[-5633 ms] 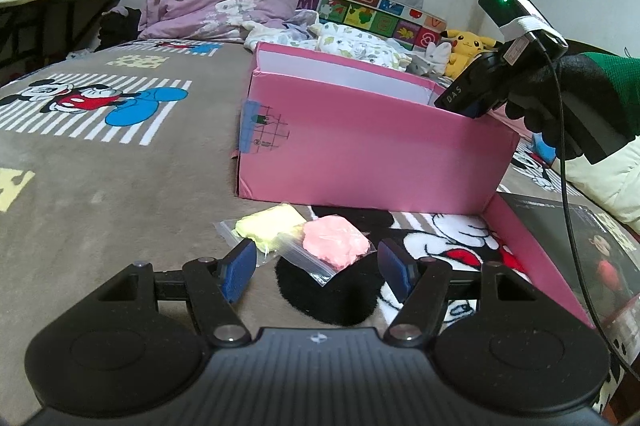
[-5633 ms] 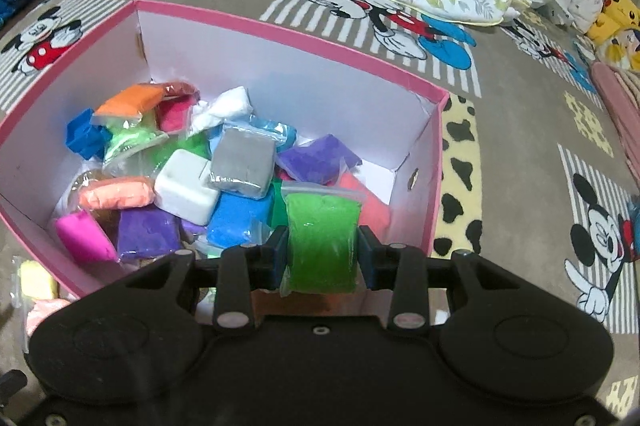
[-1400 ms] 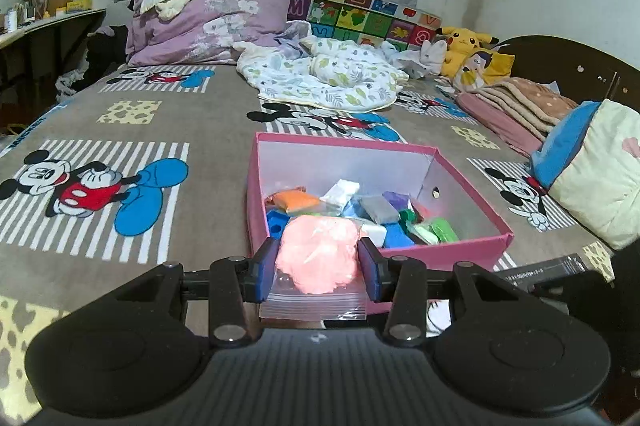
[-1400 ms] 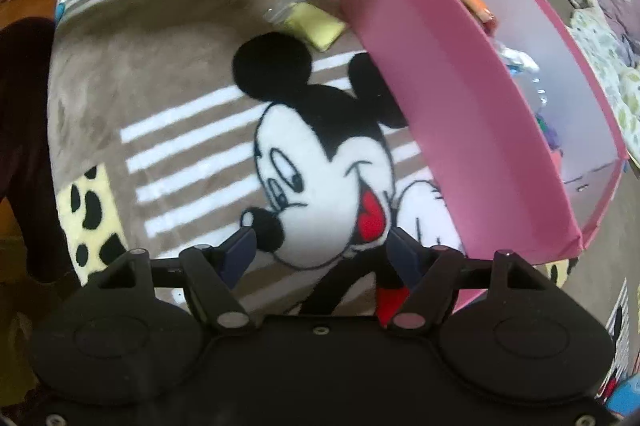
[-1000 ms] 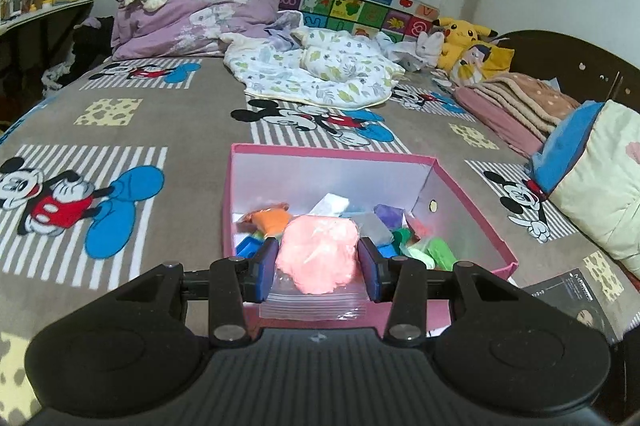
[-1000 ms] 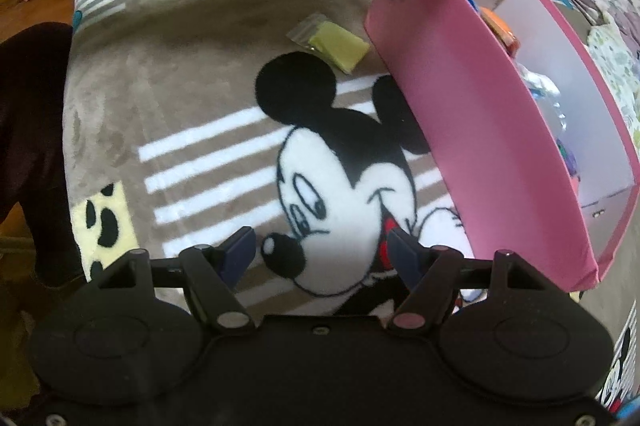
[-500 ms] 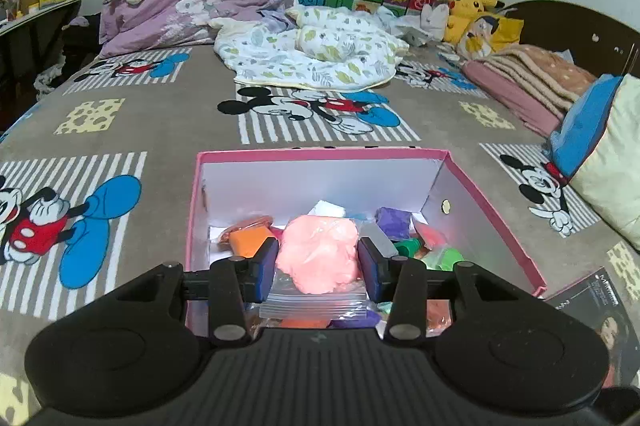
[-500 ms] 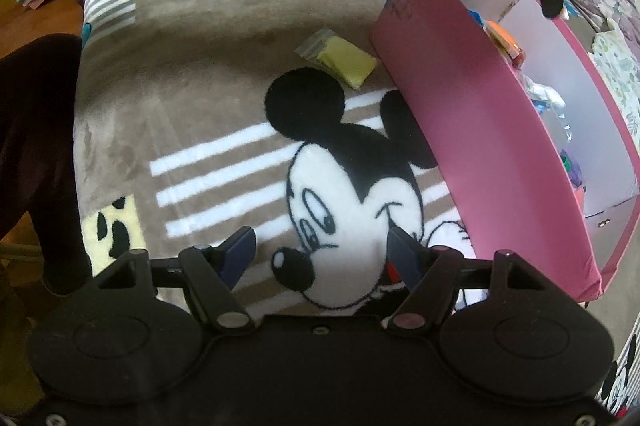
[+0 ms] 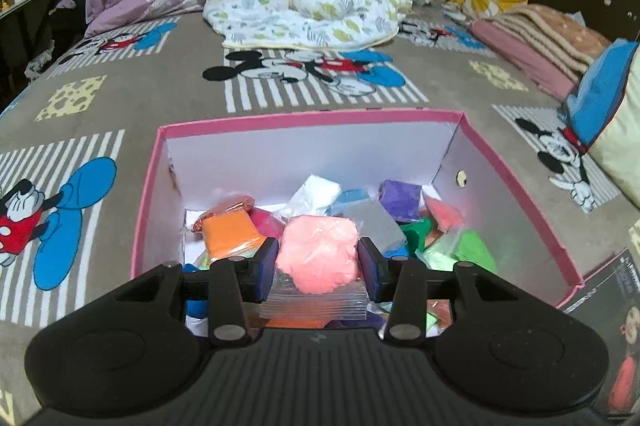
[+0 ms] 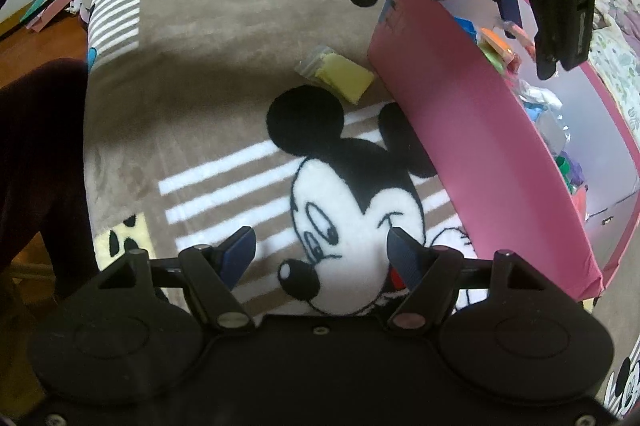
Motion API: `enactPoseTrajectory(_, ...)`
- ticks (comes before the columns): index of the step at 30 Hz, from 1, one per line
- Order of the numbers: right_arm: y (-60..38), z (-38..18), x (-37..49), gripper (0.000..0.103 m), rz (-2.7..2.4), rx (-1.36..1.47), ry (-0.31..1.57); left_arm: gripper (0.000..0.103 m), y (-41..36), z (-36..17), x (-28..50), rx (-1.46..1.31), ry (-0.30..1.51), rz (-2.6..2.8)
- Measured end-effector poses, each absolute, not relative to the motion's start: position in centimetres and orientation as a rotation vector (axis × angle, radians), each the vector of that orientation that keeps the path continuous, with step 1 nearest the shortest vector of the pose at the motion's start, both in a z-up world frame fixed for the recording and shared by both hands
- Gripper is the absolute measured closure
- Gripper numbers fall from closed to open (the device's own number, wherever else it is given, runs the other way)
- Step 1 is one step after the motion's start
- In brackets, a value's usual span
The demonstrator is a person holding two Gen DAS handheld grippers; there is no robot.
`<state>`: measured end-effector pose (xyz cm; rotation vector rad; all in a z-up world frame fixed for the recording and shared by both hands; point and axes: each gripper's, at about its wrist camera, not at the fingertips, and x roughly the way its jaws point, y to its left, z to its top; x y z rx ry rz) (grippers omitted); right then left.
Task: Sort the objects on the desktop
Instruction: 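Lower the pink packet into the box and open the left gripper while the right gripper approaches the yellow packet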
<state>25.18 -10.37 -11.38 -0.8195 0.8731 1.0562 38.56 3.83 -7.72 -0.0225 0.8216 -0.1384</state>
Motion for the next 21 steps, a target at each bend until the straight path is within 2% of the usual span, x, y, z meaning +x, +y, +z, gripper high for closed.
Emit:
enactPoseTrajectory(16, -11.3, -11.8, 25.6, 0.031, 1.048, -0.774, 0.902, 0.061, 1.9, -9.9, 41.0, 0.035, 0.883, -0.098)
enactPoseTrajectory(17, -11.4, -11.9, 25.6, 0.031, 1.048, -0.776, 0.905, 0.059, 2.1, -10.0, 41.1, 0.016, 0.884, -0.087)
enactPoseTrajectory(18, -11.4, -12.0, 25.6, 0.031, 1.047, -0.778, 0.911, 0.051, 2.4, -10.1, 41.2, -0.005, 0.886, -0.084)
enactPoseTrajectory(19, -11.5, -12.2, 25.6, 0.031, 1.047, -0.781, 0.918, 0.047, 2.5, -10.2, 41.2, -0.018, 0.891, -0.086)
enactPoseTrajectory(21, -11.5, -12.5, 25.5, 0.031, 1.045, -0.790, 0.925, 0.044, 2.8, -10.2, 41.0, -0.026, 0.880, -0.075)
